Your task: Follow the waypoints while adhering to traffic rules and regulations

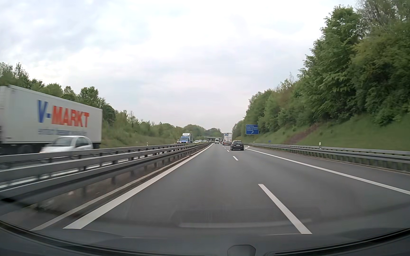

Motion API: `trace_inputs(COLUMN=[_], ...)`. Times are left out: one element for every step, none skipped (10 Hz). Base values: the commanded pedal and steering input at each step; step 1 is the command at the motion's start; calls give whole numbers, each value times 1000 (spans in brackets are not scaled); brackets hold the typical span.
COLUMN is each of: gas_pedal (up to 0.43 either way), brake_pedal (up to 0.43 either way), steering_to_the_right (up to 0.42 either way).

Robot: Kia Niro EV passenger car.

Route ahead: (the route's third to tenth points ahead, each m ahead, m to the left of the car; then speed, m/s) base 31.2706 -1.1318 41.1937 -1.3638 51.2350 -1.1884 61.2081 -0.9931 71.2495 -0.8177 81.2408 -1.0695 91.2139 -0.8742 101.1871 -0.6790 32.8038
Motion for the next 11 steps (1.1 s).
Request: trace_inputs(gas_pedal=[169,169,169,169,169,169,169,169,169,169,169], brake_pedal=[0,0,0,0,0,0,0,0,0,0,0], steering_to_the_right=[-4,-4,-4,-4,-4,-3,-4,-3,-2,-1,0])
